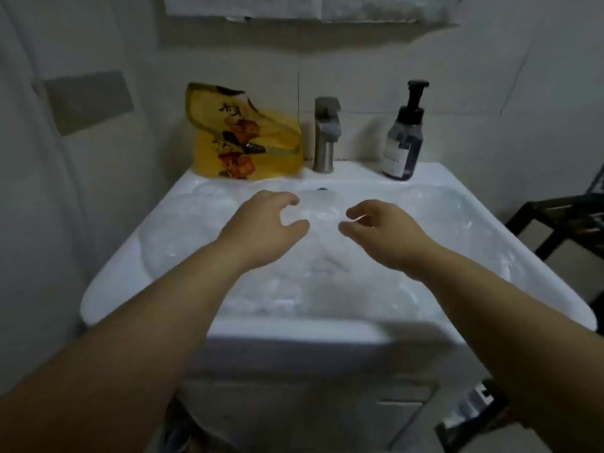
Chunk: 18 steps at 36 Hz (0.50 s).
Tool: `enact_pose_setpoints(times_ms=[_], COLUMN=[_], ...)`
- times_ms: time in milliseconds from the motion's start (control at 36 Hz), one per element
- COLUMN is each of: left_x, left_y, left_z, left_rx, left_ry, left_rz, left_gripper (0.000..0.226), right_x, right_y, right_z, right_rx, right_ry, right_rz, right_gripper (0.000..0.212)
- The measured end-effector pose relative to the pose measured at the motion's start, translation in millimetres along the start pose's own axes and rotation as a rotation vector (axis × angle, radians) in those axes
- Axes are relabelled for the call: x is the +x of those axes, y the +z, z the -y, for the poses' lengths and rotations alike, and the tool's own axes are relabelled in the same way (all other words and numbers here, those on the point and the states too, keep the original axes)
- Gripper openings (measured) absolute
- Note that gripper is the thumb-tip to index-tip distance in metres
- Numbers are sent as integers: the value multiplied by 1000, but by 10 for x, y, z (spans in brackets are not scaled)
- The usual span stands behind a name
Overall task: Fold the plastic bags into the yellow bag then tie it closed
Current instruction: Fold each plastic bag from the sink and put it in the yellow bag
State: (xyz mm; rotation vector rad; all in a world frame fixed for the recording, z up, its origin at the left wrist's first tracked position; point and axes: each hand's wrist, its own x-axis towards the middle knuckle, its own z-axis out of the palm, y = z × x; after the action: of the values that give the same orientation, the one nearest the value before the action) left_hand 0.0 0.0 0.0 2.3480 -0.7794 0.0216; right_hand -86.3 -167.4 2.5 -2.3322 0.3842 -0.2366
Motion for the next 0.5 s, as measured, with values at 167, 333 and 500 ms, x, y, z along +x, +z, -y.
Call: enact_pose_setpoints(times_ms=[167,333,500], left_x=[-180,28,441], left_y=[240,334,269], left_z=[102,55,-33], left_rx=[34,-329,-858], left_ry=[-52,-47,-215], left_rz=[19,-164,-300], left_gripper=[75,18,23], right_x=[-156,63,481], right_y=[269,342,320], right_z=[-137,-139,-32], right_rx=[-30,-8,58], right_ry=[-26,-49,-132], right_rz=[69,64,-192], right_gripper=[69,95,16])
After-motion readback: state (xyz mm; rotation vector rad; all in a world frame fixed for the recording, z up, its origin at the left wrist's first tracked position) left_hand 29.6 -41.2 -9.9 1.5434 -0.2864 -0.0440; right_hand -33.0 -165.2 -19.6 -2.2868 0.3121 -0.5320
